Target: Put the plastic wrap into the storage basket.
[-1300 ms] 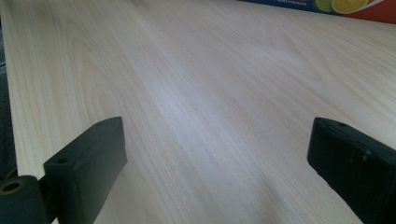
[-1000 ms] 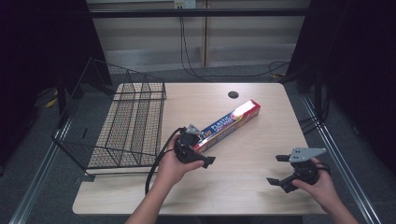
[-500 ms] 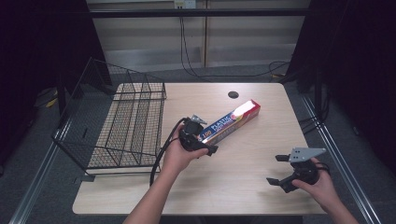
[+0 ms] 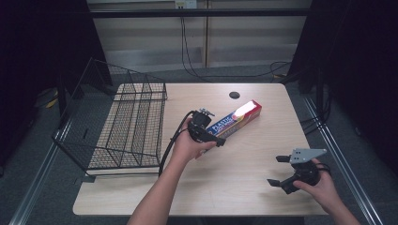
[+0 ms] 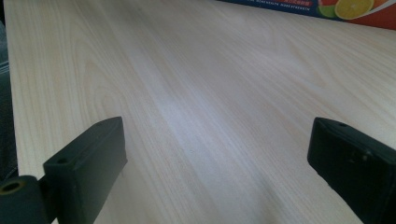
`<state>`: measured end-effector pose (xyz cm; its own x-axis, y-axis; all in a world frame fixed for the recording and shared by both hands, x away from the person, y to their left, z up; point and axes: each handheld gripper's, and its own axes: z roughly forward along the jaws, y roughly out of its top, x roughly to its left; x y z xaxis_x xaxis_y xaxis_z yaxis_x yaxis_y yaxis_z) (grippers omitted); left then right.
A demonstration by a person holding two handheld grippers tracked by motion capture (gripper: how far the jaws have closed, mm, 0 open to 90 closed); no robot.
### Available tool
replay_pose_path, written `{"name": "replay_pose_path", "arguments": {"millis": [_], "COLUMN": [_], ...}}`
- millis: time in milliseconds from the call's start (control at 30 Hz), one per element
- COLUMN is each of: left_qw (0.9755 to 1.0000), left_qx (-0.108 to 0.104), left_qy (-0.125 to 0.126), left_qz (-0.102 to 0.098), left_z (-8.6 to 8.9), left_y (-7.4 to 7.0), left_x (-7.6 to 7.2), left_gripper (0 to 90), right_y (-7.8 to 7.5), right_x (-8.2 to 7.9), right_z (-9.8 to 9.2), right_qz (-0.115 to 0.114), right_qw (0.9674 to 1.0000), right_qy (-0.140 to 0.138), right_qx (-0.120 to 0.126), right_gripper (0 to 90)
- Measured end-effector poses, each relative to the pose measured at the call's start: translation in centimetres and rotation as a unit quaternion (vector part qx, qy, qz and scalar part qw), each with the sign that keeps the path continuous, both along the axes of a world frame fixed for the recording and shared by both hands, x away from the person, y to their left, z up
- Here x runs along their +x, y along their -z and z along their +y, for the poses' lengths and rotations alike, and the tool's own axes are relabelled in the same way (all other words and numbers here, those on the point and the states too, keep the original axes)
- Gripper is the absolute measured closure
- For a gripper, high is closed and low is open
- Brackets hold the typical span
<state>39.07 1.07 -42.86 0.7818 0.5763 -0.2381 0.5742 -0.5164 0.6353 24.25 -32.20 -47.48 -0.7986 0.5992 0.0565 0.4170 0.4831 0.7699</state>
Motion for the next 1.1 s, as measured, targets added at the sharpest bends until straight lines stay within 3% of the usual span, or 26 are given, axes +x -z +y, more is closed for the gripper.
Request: {"name": "replay_pose_path", "arguments": {"millis": [100,133,233,467,600,833,1100], "left_qw": [0.9999,1.0000,0.9999,0.9997,0.9992,0.9988,0.9978], "left_qx": [-0.009,0.001,0.001,0.007,0.037,0.046,0.062], "left_qy": [-0.011,-0.005,-0.010,-0.022,-0.014,-0.017,-0.016], "left_qz": [0.004,-0.001,-0.005,0.005,-0.003,0.000,-0.018], "left_z": [-0.2,-0.2,-0.5,-1.1,-1.5,-2.2,-2.6], "left_y": [0.1,0.1,0.3,1.2,1.3,1.1,1.1], "left_x": [0.5,0.7,1.0,1.7,2.0,2.3,2.5], "left_gripper": [1.9,2.6,4.8,8.1,10.1,18.0,25.5], "right_y": [0.0,0.0,0.0,0.0,0.0,0.1,0.1], "right_x": [0.0,0.0,0.1,0.1,0.2,0.2,0.2], "right_z": [0.0,0.0,0.0,-0.1,-0.1,0.0,0.0], "right_qz": [0.000,0.001,0.001,0.000,0.002,0.002,0.003], "right_qw": [1.0000,1.0000,1.0000,1.0000,1.0000,1.0000,1.0000], "right_qy": [-0.001,0.000,-0.003,-0.001,-0.004,-0.006,-0.007], "right_qx": [0.001,0.000,0.001,0.002,0.002,-0.001,-0.002], "right_gripper": [4.3,4.3,4.3,4.3,4.3,4.3,4.3]}}
